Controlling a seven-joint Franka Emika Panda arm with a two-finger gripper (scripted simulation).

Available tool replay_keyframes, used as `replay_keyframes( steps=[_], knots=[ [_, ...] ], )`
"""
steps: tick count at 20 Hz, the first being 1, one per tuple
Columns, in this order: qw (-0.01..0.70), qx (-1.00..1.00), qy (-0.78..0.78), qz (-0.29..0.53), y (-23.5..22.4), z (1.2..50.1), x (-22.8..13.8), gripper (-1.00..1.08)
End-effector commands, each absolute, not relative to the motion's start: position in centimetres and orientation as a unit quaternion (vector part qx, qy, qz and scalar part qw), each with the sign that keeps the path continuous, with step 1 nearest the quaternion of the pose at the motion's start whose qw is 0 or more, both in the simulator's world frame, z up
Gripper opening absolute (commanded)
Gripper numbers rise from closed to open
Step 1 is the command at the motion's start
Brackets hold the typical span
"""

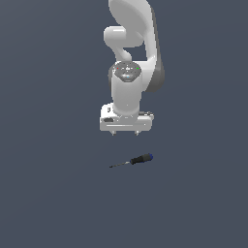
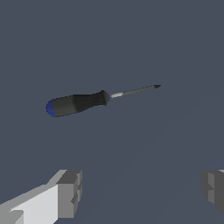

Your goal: Pick up the object and move it to a goal position.

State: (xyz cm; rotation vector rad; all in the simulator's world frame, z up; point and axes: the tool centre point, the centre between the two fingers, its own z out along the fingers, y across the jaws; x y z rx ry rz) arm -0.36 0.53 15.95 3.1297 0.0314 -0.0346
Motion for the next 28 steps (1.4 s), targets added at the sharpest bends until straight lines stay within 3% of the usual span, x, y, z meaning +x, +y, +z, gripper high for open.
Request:
replay_keyframes(
  steps=[1,28],
  knots=[
    [0.006,1.0,0.01,-0.011,0.5,15.9,-0.4,1.0],
    [0.003,0.998,-0.065,-0.003,1.4,15.7,1.2,1.0]
  ],
)
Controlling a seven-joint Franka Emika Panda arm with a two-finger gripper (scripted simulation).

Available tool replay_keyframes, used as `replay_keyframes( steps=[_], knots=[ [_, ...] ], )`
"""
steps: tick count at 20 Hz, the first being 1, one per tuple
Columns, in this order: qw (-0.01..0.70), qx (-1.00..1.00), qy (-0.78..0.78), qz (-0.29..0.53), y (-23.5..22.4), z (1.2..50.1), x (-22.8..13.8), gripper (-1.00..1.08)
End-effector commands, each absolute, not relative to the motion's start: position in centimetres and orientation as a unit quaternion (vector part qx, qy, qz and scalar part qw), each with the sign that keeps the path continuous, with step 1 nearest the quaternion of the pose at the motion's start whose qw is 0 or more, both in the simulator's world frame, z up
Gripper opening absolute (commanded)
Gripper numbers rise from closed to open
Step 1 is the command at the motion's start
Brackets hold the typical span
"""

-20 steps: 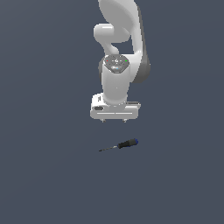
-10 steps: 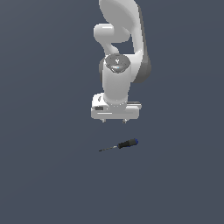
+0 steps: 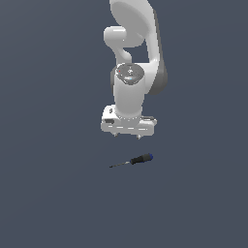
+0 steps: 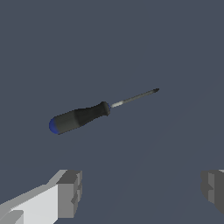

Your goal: Pick up the object and move it to a goal position.

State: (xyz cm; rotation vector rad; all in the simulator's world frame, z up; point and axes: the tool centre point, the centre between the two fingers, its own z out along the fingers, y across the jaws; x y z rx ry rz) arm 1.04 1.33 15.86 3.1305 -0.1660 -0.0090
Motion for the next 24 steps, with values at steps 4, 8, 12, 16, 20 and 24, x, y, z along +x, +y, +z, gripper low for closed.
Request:
replay_keyframes(
  steps=[4,8,12,16,20,24],
  knots=[
    [0.001,0.994,-0.106,-0.003,1.5,15.1,1.6,1.0],
    [0.0,0.988,-0.157,-0.004,1.7,14.3,2.1,1.0],
    [-0.001,0.977,-0.212,-0.005,1.9,13.5,2.7,1.0],
    [-0.002,0.964,-0.265,-0.005,2.1,12.7,3.2,1.0],
    [-0.003,0.948,-0.318,-0.005,2.3,11.9,3.7,1.0],
    [-0.003,0.929,-0.369,-0.005,2.5,11.0,4.2,1.0]
  ],
)
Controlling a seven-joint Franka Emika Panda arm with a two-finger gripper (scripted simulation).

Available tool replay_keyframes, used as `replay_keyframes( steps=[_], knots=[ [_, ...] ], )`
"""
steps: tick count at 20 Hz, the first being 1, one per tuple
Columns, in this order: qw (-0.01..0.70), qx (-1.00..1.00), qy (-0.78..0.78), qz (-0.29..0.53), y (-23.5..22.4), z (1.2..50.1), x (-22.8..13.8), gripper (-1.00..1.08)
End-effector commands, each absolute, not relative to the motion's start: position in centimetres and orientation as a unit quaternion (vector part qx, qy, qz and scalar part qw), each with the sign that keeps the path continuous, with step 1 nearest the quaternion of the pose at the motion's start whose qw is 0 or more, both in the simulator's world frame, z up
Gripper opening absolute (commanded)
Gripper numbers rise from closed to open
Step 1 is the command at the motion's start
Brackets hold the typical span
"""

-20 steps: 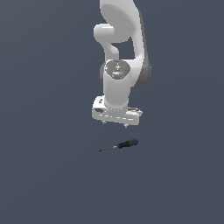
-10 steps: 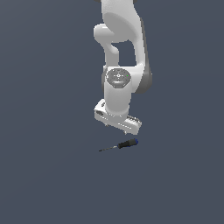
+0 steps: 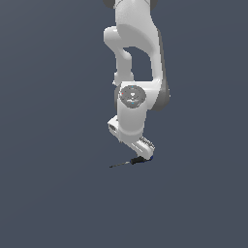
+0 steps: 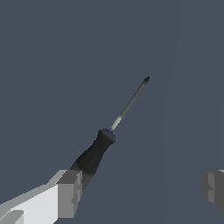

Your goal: Pick up the object and move it to a goal position.

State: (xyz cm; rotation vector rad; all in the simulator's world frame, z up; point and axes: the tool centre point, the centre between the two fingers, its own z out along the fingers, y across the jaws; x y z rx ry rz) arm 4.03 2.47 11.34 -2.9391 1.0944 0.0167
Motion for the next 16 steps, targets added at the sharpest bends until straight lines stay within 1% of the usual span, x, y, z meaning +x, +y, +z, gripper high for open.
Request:
replay_keyframes(
  steps=[1,16],
  knots=[
    [0.003,-0.924,0.382,0.005,2.6,10.8,4.4,1.0],
    [0.001,-0.833,0.553,0.002,3.4,7.7,6.0,1.0]
  ],
)
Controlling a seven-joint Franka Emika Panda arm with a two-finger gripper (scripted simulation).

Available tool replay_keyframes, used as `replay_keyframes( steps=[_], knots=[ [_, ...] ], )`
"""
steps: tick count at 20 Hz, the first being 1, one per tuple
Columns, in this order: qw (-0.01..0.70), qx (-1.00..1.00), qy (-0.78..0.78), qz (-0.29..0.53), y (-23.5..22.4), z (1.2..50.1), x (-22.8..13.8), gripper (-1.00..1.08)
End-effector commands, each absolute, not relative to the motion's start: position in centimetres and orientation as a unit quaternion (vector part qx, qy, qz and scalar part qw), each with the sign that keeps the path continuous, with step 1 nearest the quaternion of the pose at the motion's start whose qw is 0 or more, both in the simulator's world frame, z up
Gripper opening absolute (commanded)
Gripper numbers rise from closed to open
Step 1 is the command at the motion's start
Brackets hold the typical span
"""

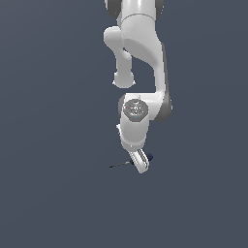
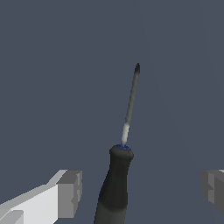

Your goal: Pick up the object and move it to a goal position.

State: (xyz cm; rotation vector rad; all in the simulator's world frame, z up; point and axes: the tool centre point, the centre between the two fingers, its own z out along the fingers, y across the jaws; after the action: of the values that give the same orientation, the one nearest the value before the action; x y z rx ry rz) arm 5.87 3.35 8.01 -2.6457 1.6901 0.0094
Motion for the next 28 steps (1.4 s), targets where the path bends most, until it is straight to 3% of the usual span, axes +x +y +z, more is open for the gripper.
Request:
replay_keyframes(
  steps=[1,19,28],
  knots=[
    [0.001,-0.827,0.562,0.002,3.5,7.6,6.1,1.0],
    [0.0,-0.79,0.614,0.0,3.8,6.2,6.6,1.0],
    [0.0,-0.788,0.615,0.0,3.8,2.2,6.5,1.0]
  ],
)
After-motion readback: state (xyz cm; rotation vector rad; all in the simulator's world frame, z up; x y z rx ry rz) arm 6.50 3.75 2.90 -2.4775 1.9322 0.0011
